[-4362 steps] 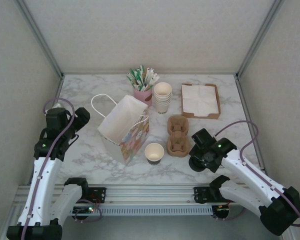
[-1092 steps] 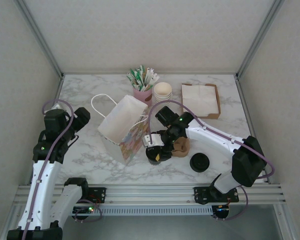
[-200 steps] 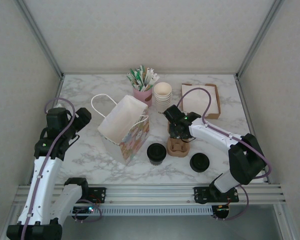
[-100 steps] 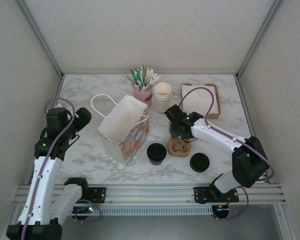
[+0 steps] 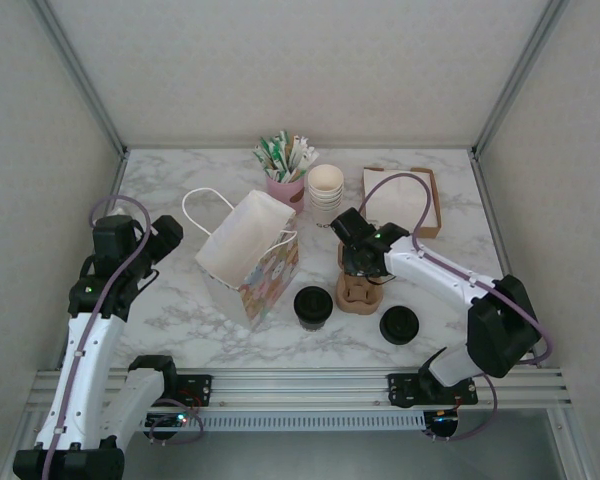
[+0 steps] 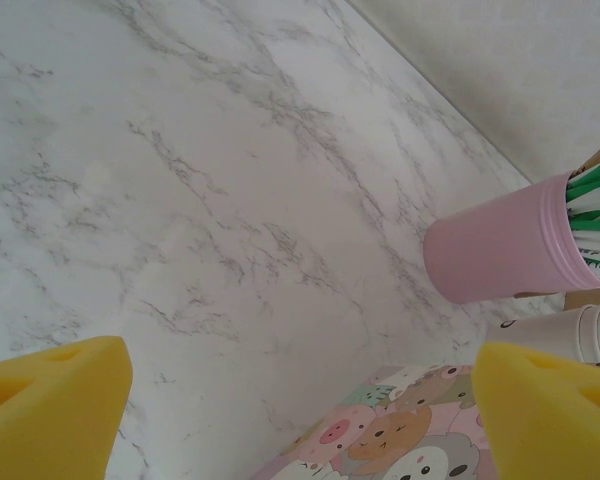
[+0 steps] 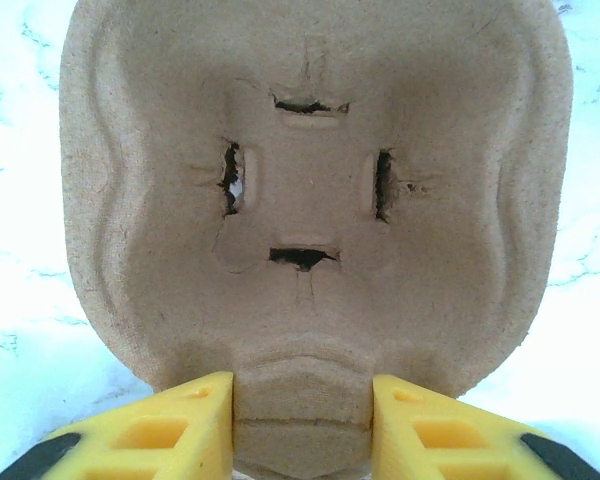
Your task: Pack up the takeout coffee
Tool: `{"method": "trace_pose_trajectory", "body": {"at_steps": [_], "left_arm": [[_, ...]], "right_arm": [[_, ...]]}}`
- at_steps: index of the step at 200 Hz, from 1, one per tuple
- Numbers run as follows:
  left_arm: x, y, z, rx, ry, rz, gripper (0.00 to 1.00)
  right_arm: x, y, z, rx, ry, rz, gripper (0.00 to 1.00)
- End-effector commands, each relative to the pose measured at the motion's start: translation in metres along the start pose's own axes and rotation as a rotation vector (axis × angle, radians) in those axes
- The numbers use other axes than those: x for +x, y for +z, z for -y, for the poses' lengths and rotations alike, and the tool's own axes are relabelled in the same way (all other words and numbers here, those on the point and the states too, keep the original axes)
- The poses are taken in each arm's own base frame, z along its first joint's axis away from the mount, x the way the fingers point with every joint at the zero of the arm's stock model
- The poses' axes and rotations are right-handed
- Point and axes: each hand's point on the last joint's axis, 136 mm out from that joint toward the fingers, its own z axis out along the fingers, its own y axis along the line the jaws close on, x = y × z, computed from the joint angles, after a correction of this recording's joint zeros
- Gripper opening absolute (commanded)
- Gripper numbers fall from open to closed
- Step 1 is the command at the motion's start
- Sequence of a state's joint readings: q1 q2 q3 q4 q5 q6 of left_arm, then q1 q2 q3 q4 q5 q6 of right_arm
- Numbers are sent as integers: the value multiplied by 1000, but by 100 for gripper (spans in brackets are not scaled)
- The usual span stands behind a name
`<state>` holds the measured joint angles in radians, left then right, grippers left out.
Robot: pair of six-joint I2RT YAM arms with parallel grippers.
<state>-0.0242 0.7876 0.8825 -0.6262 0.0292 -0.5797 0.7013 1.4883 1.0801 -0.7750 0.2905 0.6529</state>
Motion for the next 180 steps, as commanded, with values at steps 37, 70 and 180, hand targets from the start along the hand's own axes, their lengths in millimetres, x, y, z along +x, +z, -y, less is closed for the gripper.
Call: {"method": "trace_pose_trajectory", "body": {"at_steps": [37, 70, 180], "left_arm": [[-6, -6, 4, 8, 8, 8, 88], [-6, -5, 3, 7, 10, 8, 89], [-20, -38, 37, 140, 208, 27, 100]], "right_arm": [[-6, -4, -12, -17, 14, 7, 37], [-10, -9, -13, -17, 11, 18, 37], [-17, -57, 9, -29, 40, 117, 36]]}}
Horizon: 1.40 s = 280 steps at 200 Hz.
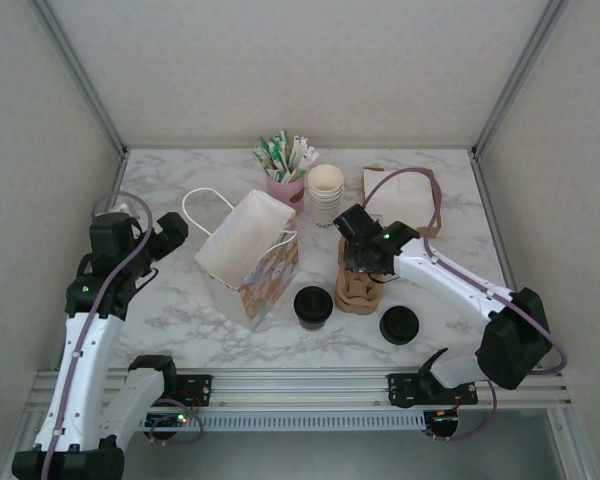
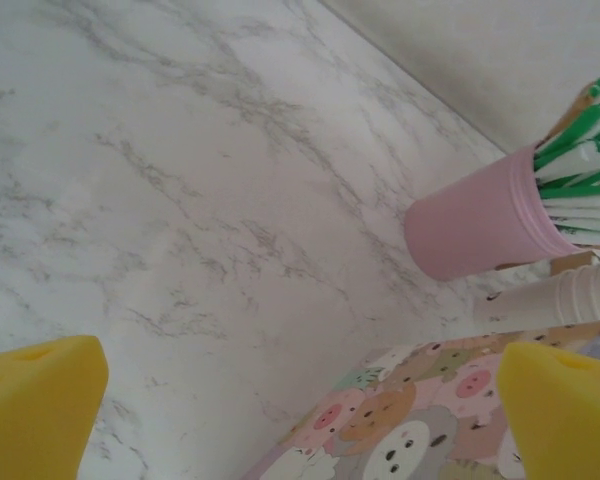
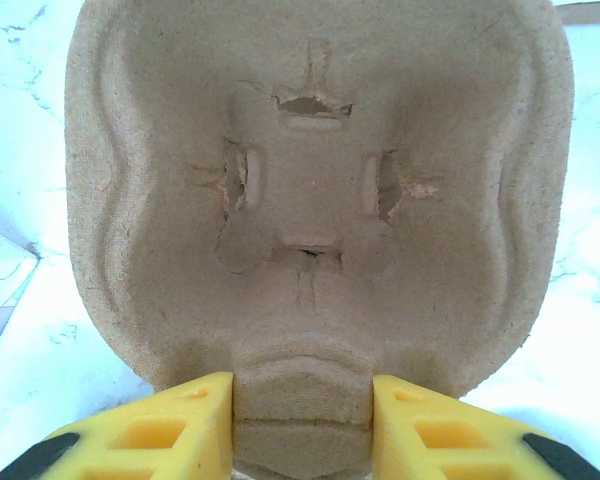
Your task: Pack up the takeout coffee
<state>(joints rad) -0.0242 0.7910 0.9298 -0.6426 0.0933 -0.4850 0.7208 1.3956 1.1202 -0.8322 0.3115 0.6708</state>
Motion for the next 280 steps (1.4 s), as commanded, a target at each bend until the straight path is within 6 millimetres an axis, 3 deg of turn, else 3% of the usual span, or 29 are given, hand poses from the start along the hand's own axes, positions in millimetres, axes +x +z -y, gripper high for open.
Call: {"method": "trace_pose_trajectory", "body": {"at_steps": [1, 50, 82, 111, 127, 174, 222, 270, 280], "left_arm": [[-19, -29, 21, 71, 118, 46, 100], [-27, -63, 73, 301, 220, 15, 100], [-13, -52, 97, 359, 294, -173, 100], [16, -37, 116, 371, 447, -324, 100], [31, -26, 115, 308, 537, -397, 98], [35, -5, 104, 182, 569, -437, 85], [50, -4, 105, 192, 529, -467, 51], [66, -11, 107, 219, 532, -482, 44], [68, -10, 103, 192, 546, -484, 38]], "right_arm": [[-8, -22, 7, 9, 18, 49, 36], [-14, -48, 14, -27, 8, 102, 36], [-16, -63, 16, -59, 10, 132, 36], [-18, -74, 17, -81, 0, 150, 36], [-19, -79, 16, -95, -7, 154, 36], [-19, -87, 18, -107, -20, 166, 36], [-22, -93, 17, -121, -28, 182, 36], [-30, -102, 12, -141, -48, 204, 36], [-31, -103, 11, -141, -53, 206, 36]]}}
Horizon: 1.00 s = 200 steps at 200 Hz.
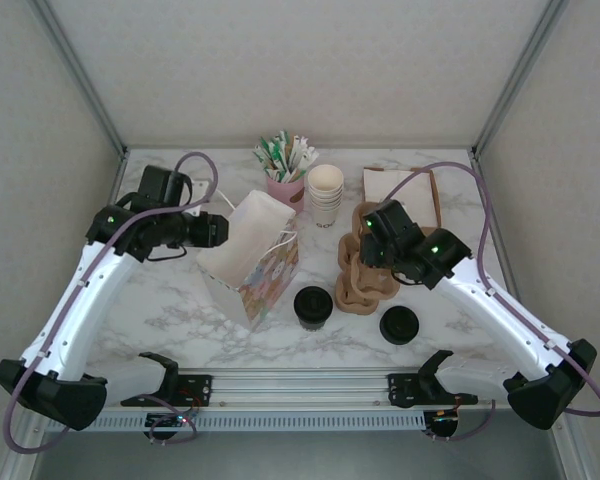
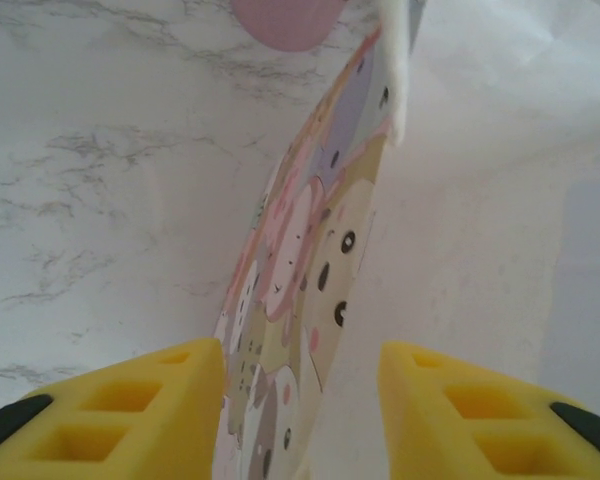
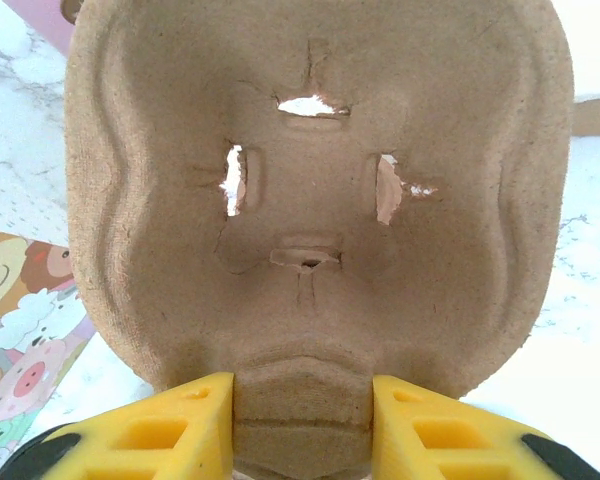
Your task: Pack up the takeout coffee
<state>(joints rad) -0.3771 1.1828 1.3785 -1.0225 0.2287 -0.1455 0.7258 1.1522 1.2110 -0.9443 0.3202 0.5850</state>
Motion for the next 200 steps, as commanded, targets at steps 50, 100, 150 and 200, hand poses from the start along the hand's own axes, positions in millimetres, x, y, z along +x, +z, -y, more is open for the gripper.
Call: {"method": "trace_pose_trajectory", "body": {"at_steps": [50, 100, 150, 200], "left_arm": [[7, -3, -4, -56, -61, 6, 16], [1, -12, -2, -66, -185, 85, 5], [19, -21, -11, -151, -333, 100, 2], [27, -47, -16, -210, -395, 207, 2]], "right_arm": [[-19, -19, -10, -42, -31, 51, 36], [-38, -33, -22, -83, -47, 89, 35], [-61, -46, -45, -162, -58, 127, 35], [-78, -66, -68, -220, -79, 168, 35]]}}
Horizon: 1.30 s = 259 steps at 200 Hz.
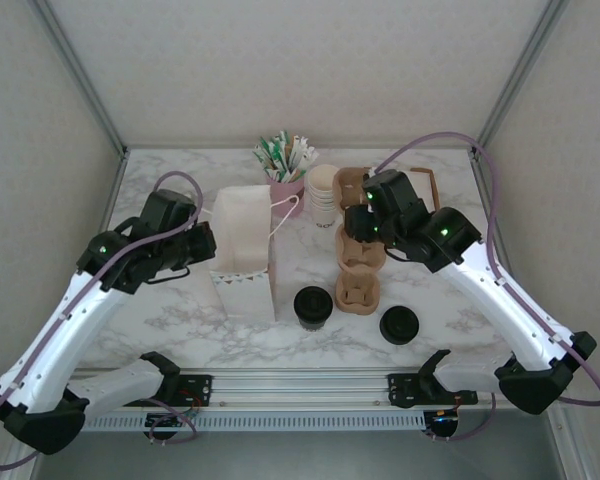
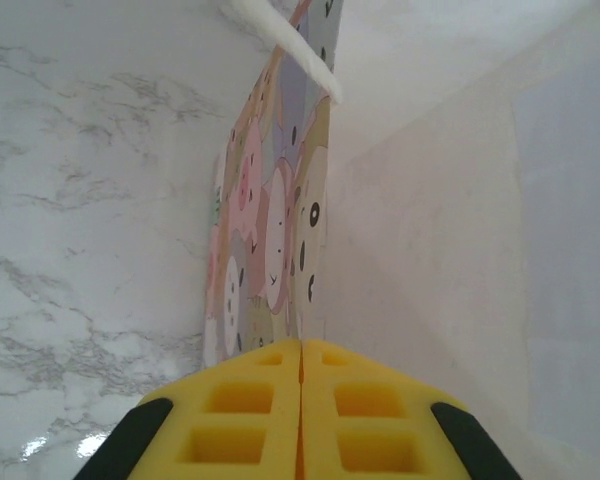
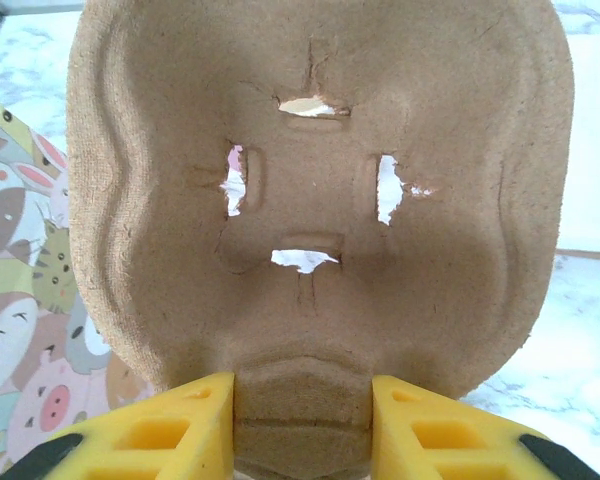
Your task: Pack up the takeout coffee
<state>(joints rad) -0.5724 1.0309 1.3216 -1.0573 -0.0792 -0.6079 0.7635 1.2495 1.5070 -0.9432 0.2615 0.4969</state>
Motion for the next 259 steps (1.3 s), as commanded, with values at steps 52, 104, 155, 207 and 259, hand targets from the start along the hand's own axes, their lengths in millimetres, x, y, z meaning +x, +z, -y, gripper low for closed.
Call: {"method": "trace_pose_trajectory", "body": {"at_steps": [52, 104, 155, 207, 259], "left_arm": [[14, -11, -5, -4, -173, 107, 1], [26, -8, 9, 48, -239, 136, 0], [28, -18, 10, 117, -310, 168, 0], [29, -24, -7, 191, -466, 230, 0], [41, -17, -9, 203, -489, 193, 0]], "right_arm": [[-46, -38, -37, -94, -20, 121, 35], [-68, -58, -67, -157, -32, 190, 35], [-83, -73, -109, -228, -67, 246, 35], [-87, -75, -147, -270, -112, 256, 35], [-83, -76, -183, -301, -166, 262, 35]]}}
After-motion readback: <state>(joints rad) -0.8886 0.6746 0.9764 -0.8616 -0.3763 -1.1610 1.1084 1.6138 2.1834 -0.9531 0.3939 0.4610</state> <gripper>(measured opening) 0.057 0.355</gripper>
